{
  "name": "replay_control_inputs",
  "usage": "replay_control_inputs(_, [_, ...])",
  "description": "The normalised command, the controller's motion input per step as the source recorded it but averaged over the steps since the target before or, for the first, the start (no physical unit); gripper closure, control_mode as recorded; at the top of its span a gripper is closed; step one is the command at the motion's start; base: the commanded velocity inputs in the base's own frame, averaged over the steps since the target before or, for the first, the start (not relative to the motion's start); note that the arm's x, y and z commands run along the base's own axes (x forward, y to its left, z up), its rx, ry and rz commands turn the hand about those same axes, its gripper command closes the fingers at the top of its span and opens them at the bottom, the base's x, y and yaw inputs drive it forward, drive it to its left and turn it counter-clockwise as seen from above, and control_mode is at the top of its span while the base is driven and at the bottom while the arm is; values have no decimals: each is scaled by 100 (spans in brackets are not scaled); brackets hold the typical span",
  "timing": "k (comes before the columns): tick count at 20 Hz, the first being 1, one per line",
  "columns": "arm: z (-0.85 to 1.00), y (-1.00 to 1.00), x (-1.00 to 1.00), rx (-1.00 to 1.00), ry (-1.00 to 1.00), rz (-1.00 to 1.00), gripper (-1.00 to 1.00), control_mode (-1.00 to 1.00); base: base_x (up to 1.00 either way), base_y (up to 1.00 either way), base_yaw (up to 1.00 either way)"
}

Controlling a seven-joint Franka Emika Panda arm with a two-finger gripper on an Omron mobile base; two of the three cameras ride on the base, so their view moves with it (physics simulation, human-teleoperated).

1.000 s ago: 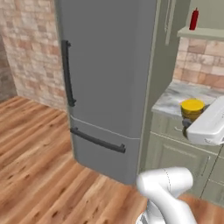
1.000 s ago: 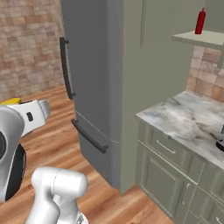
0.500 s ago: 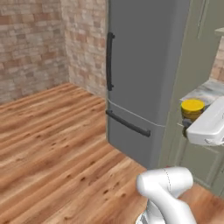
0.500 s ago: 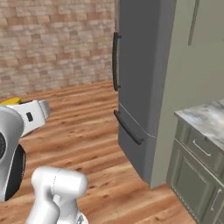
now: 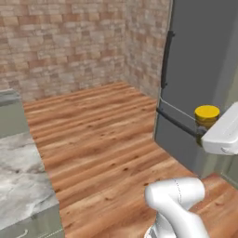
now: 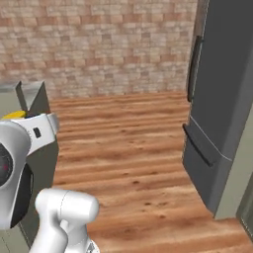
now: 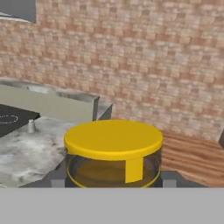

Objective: Collect the turmeric, ketchup, and shaker from the cabinet and place them next to the stove.

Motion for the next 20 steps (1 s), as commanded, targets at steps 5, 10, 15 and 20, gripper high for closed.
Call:
replay_control_inputs(5, [0, 0, 0, 0, 0, 0, 100, 100, -10, 100, 33])
replay_control_inputs(10, [0, 0, 0, 0, 0, 0, 100, 100, 0, 89, 28])
replay_control_inputs(15, [0, 0, 0, 0, 0, 0, 100, 100, 26, 45, 30])
replay_control_inputs(20, [0, 0, 0, 0, 0, 0, 100, 100, 59, 56, 37])
